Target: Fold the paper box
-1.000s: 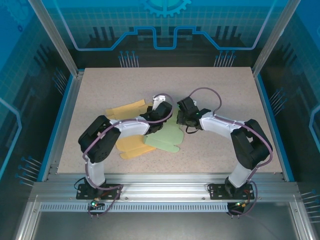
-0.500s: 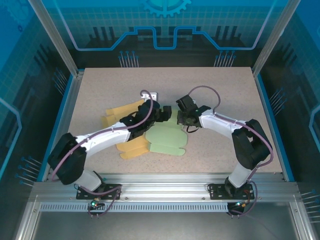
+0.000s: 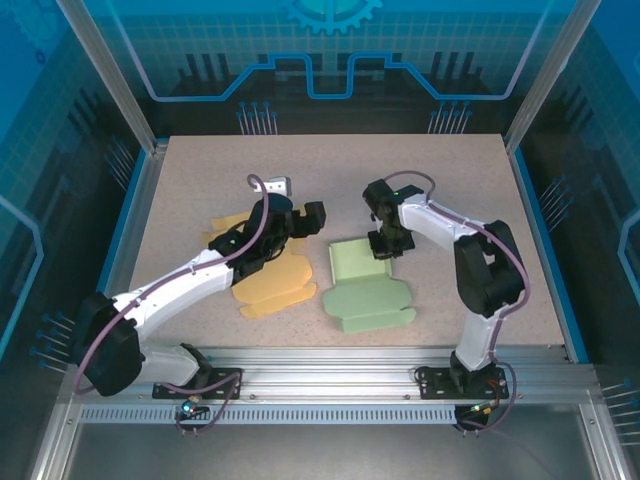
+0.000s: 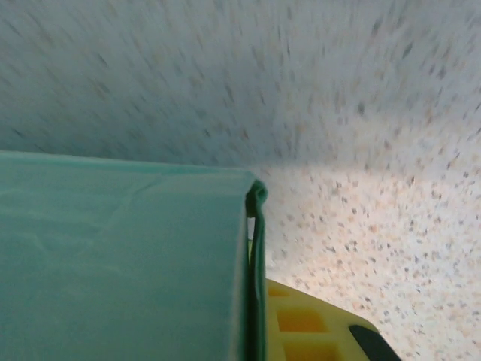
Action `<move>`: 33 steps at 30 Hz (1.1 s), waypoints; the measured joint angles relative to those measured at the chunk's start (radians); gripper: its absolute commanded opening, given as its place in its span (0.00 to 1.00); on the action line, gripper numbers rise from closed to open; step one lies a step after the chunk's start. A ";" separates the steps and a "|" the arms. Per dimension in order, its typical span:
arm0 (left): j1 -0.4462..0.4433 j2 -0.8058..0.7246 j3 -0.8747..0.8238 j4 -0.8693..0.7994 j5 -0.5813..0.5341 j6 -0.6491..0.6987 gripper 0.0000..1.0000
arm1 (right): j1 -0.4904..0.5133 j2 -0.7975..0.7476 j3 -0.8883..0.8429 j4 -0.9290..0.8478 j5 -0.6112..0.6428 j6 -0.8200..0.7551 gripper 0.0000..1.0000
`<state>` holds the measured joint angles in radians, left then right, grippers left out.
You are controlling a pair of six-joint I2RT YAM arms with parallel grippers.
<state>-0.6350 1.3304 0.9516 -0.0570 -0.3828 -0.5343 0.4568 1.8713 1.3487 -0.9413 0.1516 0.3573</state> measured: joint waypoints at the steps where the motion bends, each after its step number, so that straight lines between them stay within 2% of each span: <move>1: 0.010 0.000 -0.006 -0.003 0.008 -0.008 0.99 | 0.000 0.015 0.017 -0.024 0.000 -0.012 0.00; 8: 0.034 -0.006 -0.025 -0.017 0.045 -0.018 0.99 | 0.003 0.113 0.134 -0.135 0.053 -0.058 0.00; 18: 0.050 -0.015 -0.053 -0.010 0.071 -0.018 0.99 | 0.060 0.310 0.320 -0.298 0.296 -0.079 0.00; 33: 0.059 -0.015 -0.058 0.003 0.090 -0.017 0.99 | 0.113 0.379 0.341 -0.301 0.430 -0.129 0.00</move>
<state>-0.5758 1.3155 0.8936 -0.0540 -0.2928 -0.5514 0.5701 2.2501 1.6901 -1.2423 0.5812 0.2279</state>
